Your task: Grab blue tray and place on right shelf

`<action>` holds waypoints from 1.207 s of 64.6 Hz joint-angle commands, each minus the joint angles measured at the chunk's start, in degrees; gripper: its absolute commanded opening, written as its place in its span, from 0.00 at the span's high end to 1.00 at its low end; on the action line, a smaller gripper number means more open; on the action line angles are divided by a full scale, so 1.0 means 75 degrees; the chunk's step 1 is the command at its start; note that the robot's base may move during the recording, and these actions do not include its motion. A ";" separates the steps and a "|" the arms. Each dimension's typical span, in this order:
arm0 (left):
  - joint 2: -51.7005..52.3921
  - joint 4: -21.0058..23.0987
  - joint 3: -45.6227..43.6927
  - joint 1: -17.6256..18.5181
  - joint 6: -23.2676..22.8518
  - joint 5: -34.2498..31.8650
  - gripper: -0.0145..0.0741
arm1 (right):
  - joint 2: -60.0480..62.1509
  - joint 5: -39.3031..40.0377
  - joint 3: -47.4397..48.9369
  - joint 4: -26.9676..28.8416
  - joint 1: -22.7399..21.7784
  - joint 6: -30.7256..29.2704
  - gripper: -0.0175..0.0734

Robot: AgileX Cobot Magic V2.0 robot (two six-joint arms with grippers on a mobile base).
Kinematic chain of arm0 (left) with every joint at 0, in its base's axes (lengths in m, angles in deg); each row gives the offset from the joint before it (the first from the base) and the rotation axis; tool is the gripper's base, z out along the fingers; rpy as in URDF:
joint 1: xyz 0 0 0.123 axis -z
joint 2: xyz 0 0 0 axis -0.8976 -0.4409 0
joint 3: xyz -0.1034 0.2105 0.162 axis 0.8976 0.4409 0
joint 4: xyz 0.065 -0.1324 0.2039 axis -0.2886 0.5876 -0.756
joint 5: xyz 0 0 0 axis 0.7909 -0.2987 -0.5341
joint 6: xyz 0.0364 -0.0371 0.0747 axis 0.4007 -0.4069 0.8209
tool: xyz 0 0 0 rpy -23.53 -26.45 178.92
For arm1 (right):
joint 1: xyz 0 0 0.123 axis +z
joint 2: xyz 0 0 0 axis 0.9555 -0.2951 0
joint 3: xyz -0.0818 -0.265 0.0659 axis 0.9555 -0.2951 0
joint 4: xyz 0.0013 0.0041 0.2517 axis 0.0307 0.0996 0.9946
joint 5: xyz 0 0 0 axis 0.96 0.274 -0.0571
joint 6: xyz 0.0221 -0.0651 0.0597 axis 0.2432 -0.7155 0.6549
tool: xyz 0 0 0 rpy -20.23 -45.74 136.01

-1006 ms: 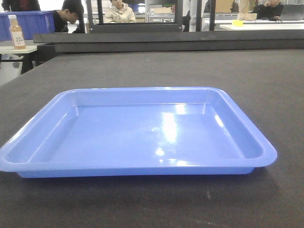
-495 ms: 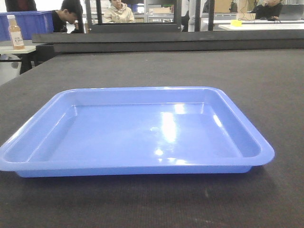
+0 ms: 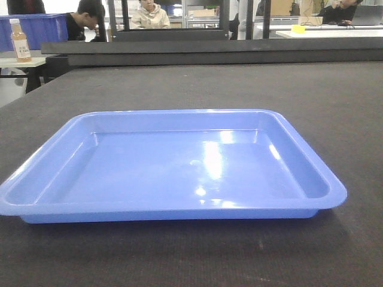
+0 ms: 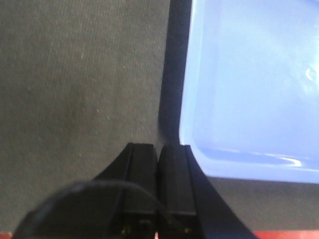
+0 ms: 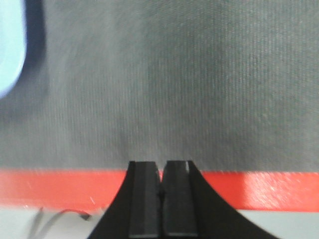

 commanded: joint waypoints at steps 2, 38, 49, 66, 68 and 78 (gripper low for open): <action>-0.0416 -0.0235 -0.0671 0.0044 0.0024 -0.0201 0.88 | -0.0838 0.0344 0.0826 0.0090 -0.0032 0.0398 0.75; -0.3108 -0.0933 -0.2192 0.1549 -0.1314 -0.0435 0.88 | -0.4699 0.0273 0.4256 -0.0915 0.1980 0.1747 0.75; -0.3956 -0.2796 -0.3448 0.2234 -0.2641 0.0584 0.88 | -0.5215 -0.0028 0.4649 -0.0915 0.2095 0.1756 0.75; -0.4773 -0.2724 -0.4648 0.2499 -0.2840 0.0913 0.88 | -0.5639 0.0010 0.4919 -0.0915 0.2098 0.1815 0.75; -0.4824 -0.2687 -0.4674 0.2499 -0.2840 0.0913 0.88 | -0.5664 0.0031 0.4919 -0.0915 0.2098 0.1815 0.75; -0.4981 -0.2414 -0.4724 0.2499 -0.2840 0.0975 0.88 | -0.5707 0.0112 0.4919 -0.0915 0.2098 0.1806 0.75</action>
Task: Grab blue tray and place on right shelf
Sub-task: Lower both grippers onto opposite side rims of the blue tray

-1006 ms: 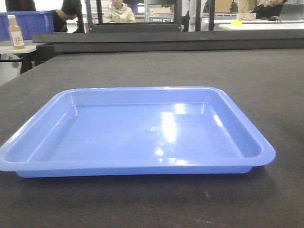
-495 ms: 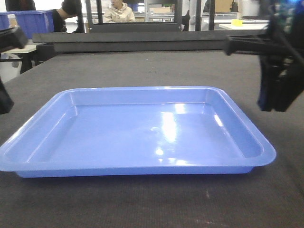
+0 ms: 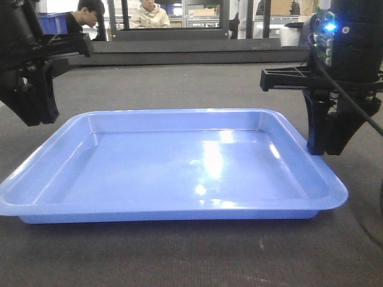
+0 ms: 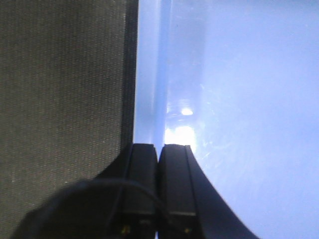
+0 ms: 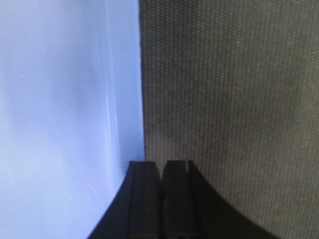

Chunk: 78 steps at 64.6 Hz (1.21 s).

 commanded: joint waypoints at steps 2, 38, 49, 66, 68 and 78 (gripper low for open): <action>0.0237 0.0241 -0.0269 0.0059 -0.0093 0.0026 0.88 | 0.0315 0.0203 0.0257 -0.0093 -0.0014 0.0030 0.75; 0.0121 -0.0218 -0.0269 0.0059 -0.0093 0.0124 0.49 | 0.0262 0.0025 0.1084 -0.0086 -0.0014 -0.0105 0.27; -0.0242 -0.0123 -0.0269 0.0030 -0.0093 0.0279 0.48 | -0.0170 -0.0367 0.1132 -0.0070 -0.0014 -0.0105 0.24; -0.0521 -0.0064 -0.0269 0.0030 -0.0093 0.0053 0.48 | -0.0681 -0.0495 0.1132 0.0206 -0.0014 -0.0099 0.24; -0.0538 -0.0064 -0.0269 0.0030 -0.0093 0.0053 0.48 | -0.0722 -0.0503 0.1132 0.0223 -0.0014 -0.0099 0.24; -0.0659 -0.0035 -0.0269 0.0030 -0.0093 0.0039 0.48 | -0.0823 -0.0550 0.1138 0.0223 -0.0014 -0.0042 0.24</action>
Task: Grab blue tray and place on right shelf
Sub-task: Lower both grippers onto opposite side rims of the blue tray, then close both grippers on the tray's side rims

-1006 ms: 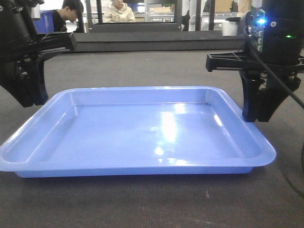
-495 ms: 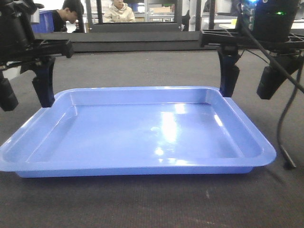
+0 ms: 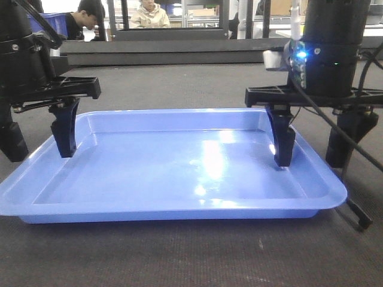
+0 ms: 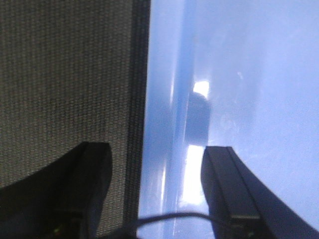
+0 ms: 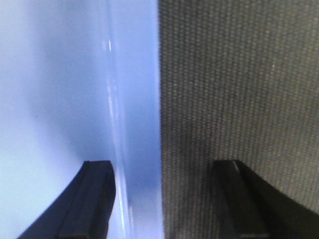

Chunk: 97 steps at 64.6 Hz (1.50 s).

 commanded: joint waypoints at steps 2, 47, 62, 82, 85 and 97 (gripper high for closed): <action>0.0187 0.0102 -0.0246 0.0030 -0.0057 -0.0115 0.48 | 0.0327 -0.0067 0.0231 0.0036 -0.0014 -0.0019 0.24; 0.0121 0.0486 -0.0246 -0.0260 0.0427 -0.0088 0.51 | 0.0321 0.0014 0.0231 0.0036 -0.0014 -0.0020 0.40; 0.0121 0.0486 -0.0246 -0.0240 0.0427 -0.0138 0.51 | 0.0321 -0.0004 0.0231 0.0036 -0.0014 -0.0020 0.46; 0.0121 0.0589 -0.0246 -0.0240 0.0427 -0.0272 0.67 | 0.0321 -0.0011 0.0231 0.0036 -0.0014 -0.0020 0.46; 0.0109 0.0589 -0.0246 -0.0240 0.0427 -0.0272 0.68 | 0.0321 -0.0011 0.0231 0.0036 -0.0014 -0.0020 0.46; 0.0109 0.0589 -0.0246 -0.0240 0.0427 -0.0272 0.69 | 0.0321 -0.0011 0.0231 0.0036 -0.0014 -0.0020 0.48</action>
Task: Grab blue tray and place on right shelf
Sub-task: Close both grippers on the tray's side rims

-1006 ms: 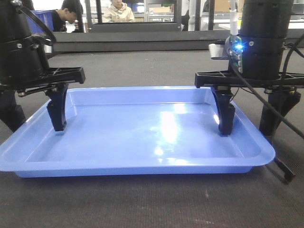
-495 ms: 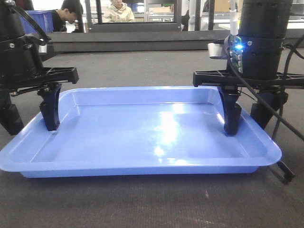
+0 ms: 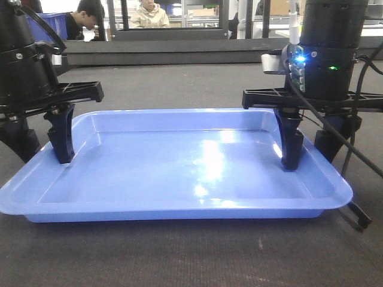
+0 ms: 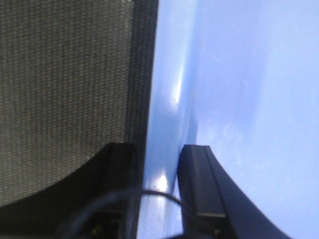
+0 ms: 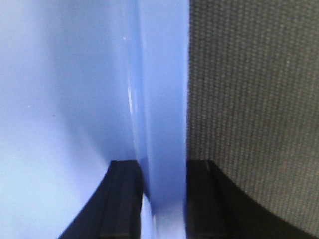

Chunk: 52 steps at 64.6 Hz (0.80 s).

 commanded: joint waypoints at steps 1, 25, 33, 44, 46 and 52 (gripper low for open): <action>0.0340 -0.0047 -0.0246 0.0031 0.0026 -0.0072 0.69 | 0.0363 -0.0006 0.0231 -0.0081 -0.0014 -0.0020 0.49; 0.0340 -0.0047 -0.0246 0.0031 0.0026 -0.0077 0.78 | 0.0363 0.0001 0.0231 -0.0081 -0.0014 -0.0020 0.61; 0.0340 -0.0047 -0.0246 0.0031 0.0026 -0.0077 0.84 | 0.0363 -0.0007 0.0231 -0.0081 -0.0014 -0.0020 0.61; 0.0340 -0.0047 -0.0246 0.0031 0.0026 -0.0062 0.84 | 0.0363 -0.0062 0.0231 -0.0081 -0.0014 -0.0020 0.61; 0.0340 -0.0047 -0.0246 0.0031 0.0026 -0.0050 0.84 | 0.0363 -0.0062 0.0231 -0.0081 -0.0014 -0.0020 0.61; 0.0340 -0.0047 -0.0246 0.0031 0.0026 -0.0078 0.84 | 0.0363 -0.0062 0.0231 -0.0081 -0.0014 -0.0020 0.61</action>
